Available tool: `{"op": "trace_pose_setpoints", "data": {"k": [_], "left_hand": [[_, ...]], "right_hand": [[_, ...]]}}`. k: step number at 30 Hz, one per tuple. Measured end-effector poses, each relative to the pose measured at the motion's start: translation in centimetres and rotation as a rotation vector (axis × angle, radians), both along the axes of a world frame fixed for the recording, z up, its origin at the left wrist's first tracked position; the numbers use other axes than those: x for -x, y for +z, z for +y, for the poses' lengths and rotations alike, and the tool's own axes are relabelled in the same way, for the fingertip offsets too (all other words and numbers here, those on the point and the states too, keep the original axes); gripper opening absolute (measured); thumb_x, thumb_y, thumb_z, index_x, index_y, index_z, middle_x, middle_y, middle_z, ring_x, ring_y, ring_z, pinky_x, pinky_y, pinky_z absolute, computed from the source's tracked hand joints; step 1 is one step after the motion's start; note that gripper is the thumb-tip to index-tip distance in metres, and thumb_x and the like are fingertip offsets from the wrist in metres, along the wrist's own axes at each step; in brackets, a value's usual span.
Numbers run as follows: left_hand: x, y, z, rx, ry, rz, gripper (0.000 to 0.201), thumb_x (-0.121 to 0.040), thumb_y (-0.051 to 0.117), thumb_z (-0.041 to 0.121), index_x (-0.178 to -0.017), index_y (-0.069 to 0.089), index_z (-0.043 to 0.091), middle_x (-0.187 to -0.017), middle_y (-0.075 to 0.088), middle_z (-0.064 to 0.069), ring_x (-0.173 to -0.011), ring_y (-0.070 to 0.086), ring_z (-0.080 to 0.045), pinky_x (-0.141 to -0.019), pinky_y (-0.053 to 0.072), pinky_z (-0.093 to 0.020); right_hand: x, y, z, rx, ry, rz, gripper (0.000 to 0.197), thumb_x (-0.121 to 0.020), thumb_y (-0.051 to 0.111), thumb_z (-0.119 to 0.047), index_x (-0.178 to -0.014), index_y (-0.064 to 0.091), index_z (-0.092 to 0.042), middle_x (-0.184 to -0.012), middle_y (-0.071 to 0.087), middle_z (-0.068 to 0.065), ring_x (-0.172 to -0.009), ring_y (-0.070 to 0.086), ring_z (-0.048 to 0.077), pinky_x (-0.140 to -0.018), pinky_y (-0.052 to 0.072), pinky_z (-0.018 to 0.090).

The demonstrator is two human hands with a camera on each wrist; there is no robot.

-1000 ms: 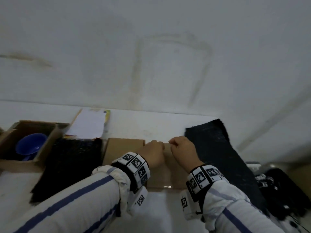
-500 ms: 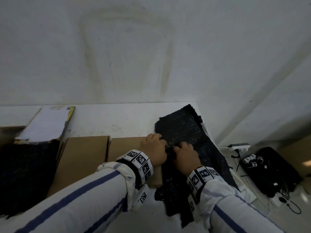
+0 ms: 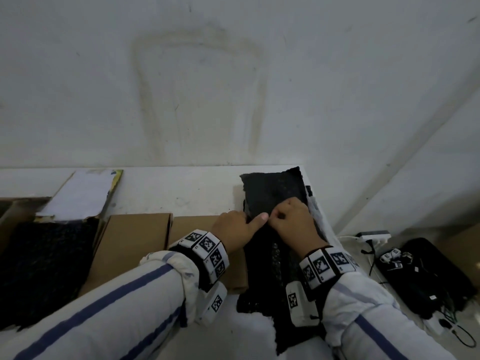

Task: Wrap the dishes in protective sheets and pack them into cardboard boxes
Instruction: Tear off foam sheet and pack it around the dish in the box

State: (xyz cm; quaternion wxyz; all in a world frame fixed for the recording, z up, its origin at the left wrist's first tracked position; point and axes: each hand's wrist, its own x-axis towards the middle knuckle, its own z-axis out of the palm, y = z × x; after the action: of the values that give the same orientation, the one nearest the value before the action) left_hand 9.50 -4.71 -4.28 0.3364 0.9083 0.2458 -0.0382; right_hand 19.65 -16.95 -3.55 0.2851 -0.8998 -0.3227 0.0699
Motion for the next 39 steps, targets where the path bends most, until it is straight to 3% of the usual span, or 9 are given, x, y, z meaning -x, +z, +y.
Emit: {"op": "trace_pose_setpoints", "data": {"k": [4, 10, 13, 18, 23, 26, 30, 35, 39], "left_hand": [[0.3, 2.4, 0.2, 0.456, 0.145, -0.281, 0.038, -0.097, 0.044, 0.043, -0.124, 0.057, 0.020, -0.119, 0.063, -0.001, -0.110, 0.058, -0.019, -0.094, 0.044, -0.029], [2.2, 4.2, 2.7, 0.709, 0.351, -0.481, 0.021, -0.093, 0.052, 0.033, -0.112, 0.059, 0.027, -0.121, 0.064, -0.004, -0.112, 0.059, -0.025, -0.104, 0.043, -0.046], [4.3, 5.0, 4.4, 0.807, 0.372, -0.544, 0.014, -0.096, 0.052, 0.029, -0.105, 0.061, 0.030, -0.121, 0.064, -0.004, -0.112, 0.060, -0.026, -0.104, 0.043, -0.046], [9.1, 6.0, 8.0, 0.718, 0.510, -0.545, 0.031, -0.097, 0.051, 0.031, -0.121, 0.059, 0.014, -0.119, 0.065, -0.006, -0.108, 0.062, -0.025, -0.102, 0.045, -0.044], [15.5, 5.7, 13.4, 0.380, 0.613, -0.299, 0.025, -0.090, 0.061, 0.027, -0.108, 0.064, 0.009, -0.111, 0.066, -0.005, -0.099, 0.062, -0.022, -0.092, 0.049, -0.036], [19.0, 6.0, 16.1, 0.357, 0.798, -0.341, 0.045, -0.088, 0.065, 0.023, -0.128, 0.049, 0.010, -0.117, 0.059, -0.008, -0.101, 0.060, -0.027, -0.085, 0.052, -0.038], [22.8, 8.0, 19.3, 0.495, 0.897, -0.531, 0.036, -0.096, 0.052, 0.015, -0.131, 0.042, 0.018, -0.099, 0.060, -0.009, -0.062, 0.063, -0.019, -0.044, 0.046, -0.026], [27.6, 10.3, 23.3, 0.472, 0.874, -0.791, 0.008, -0.095, 0.054, 0.017, -0.099, 0.061, 0.013, -0.091, 0.060, -0.003, -0.084, 0.063, -0.019, -0.068, 0.053, -0.023], [31.5, 8.8, 25.4, 0.312, 0.854, -0.619, 0.009, -0.088, 0.061, 0.011, -0.079, 0.060, 0.012, -0.081, 0.061, -0.004, -0.072, 0.058, -0.016, -0.058, 0.047, -0.021]], "right_hand": [[1.4, 1.5, 1.2, -0.131, 0.120, 0.040, 0.026, -0.068, 0.058, -0.037, -0.073, 0.071, -0.016, -0.088, 0.052, -0.004, -0.094, 0.056, 0.023, -0.085, 0.047, 0.039], [0.7, 2.5, 1.9, -0.296, -0.107, 0.293, 0.024, -0.083, 0.066, -0.032, -0.101, 0.059, -0.017, -0.102, 0.058, 0.004, -0.097, 0.055, 0.019, -0.086, 0.046, 0.032], [0.6, 3.1, 2.5, -0.326, -0.174, 0.595, 0.020, -0.086, 0.064, -0.026, -0.083, 0.047, -0.015, -0.081, 0.051, 0.003, -0.075, 0.051, 0.019, -0.064, 0.039, 0.027], [2.2, 3.8, 5.5, -0.316, -0.105, 0.816, 0.034, -0.075, 0.055, 0.008, -0.062, 0.038, -0.019, -0.066, 0.045, 0.004, -0.062, 0.047, 0.021, -0.057, 0.038, 0.032], [5.9, 5.2, 10.1, -0.399, 0.044, 0.728, 0.036, -0.076, 0.052, 0.015, -0.069, 0.057, -0.021, -0.078, 0.059, 0.005, -0.076, 0.056, 0.023, -0.071, 0.047, 0.034], [9.1, 6.5, 13.2, -0.334, 0.162, 0.634, 0.039, -0.079, 0.051, 0.016, -0.096, 0.065, -0.016, -0.091, 0.063, -0.001, -0.081, 0.060, 0.016, -0.073, 0.052, 0.025], [13.6, 7.9, 17.8, -0.250, 0.241, 0.308, 0.039, -0.079, 0.055, 0.006, -0.110, 0.066, -0.016, -0.111, 0.061, 0.005, -0.104, 0.059, 0.022, -0.094, 0.049, 0.032], [19.0, 9.2, 22.6, -0.386, 0.230, -0.096, 0.014, -0.079, 0.060, -0.007, -0.086, 0.067, -0.017, -0.096, 0.046, -0.004, -0.103, 0.050, 0.023, -0.093, 0.040, 0.031], [22.5, 7.7, 24.4, -0.389, 0.408, -0.149, 0.017, -0.069, 0.063, -0.001, -0.070, 0.054, -0.015, -0.100, 0.046, 0.001, -0.096, 0.039, 0.017, -0.079, 0.026, 0.017]]}}
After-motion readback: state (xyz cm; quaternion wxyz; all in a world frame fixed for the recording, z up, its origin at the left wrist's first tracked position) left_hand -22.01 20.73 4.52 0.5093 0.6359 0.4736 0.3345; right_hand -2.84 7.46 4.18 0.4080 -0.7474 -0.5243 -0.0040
